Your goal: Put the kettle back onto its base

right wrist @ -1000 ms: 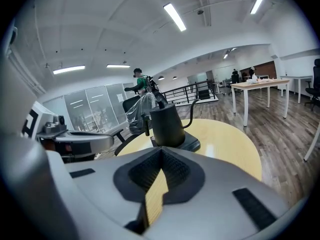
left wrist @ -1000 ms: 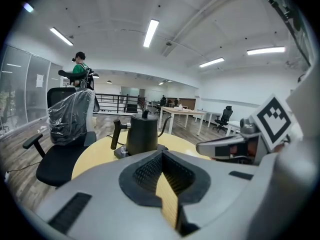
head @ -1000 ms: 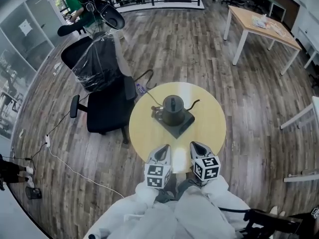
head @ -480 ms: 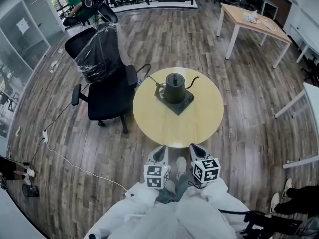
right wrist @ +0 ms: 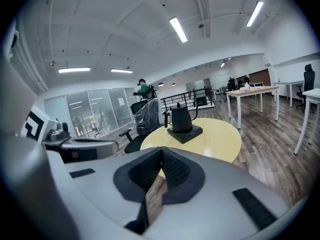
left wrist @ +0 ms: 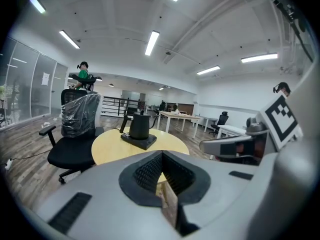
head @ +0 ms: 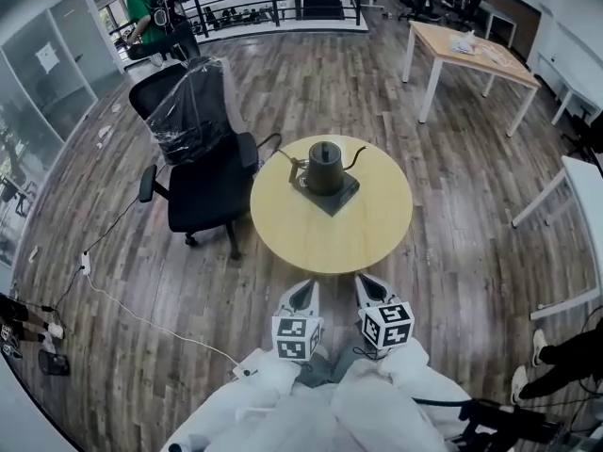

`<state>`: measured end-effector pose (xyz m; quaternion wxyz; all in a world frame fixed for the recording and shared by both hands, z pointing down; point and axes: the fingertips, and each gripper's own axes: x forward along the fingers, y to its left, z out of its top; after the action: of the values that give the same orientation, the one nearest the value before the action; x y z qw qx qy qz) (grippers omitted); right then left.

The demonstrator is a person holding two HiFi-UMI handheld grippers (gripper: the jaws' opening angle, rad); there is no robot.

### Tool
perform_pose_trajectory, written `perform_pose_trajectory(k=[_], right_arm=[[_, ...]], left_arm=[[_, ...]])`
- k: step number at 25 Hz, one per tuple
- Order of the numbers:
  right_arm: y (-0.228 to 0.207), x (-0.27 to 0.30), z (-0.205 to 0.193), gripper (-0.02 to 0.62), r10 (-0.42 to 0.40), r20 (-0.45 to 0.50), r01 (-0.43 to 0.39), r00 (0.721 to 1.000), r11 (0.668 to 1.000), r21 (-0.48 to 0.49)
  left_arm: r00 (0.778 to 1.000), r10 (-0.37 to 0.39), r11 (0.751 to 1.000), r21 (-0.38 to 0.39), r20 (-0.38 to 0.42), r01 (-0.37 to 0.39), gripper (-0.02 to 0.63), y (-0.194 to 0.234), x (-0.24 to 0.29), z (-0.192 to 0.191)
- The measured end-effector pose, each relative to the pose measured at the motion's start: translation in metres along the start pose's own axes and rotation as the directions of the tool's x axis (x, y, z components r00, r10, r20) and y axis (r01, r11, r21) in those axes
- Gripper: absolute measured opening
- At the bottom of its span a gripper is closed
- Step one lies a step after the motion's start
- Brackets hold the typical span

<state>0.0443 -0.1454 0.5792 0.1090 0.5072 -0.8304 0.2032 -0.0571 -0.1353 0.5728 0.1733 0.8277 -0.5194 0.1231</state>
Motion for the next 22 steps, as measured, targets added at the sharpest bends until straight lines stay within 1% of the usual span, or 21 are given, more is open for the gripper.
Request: perform_pose_trajectory(k=[4,7,12,22], right_arm=[[-0.005,-0.005,0.012,0.012,0.003,0.013,-0.003,1.000,1.000,-0.005],[-0.007,-0.004,0.023,0.011,0.018,0.035,-0.017,0.999,1.000,-0.026],[-0.008,0.000,0.032,0.012,0.019,0.046,-0.016,0.999,0.997,-0.075],[-0.014,0.009,0.037,0.012,0.016,0.044,-0.013,0.999,0.997,-0.070]], left_arm=[[1.000,0.013,1.000,-0.005,0.003,-0.013,0.000,-0.012,-0.002,0.005],[1.000,0.010,1.000,0.008,0.015,-0.010,0.000,-0.020,0.000,0.008],[1.000,0.013,1.000,-0.001,0.012,-0.013,0.000,-0.020,0.005,0.009],[0.999,0.022,1.000,0.004,0.031,-0.023,0.000,-0.011,0.014,0.025]])
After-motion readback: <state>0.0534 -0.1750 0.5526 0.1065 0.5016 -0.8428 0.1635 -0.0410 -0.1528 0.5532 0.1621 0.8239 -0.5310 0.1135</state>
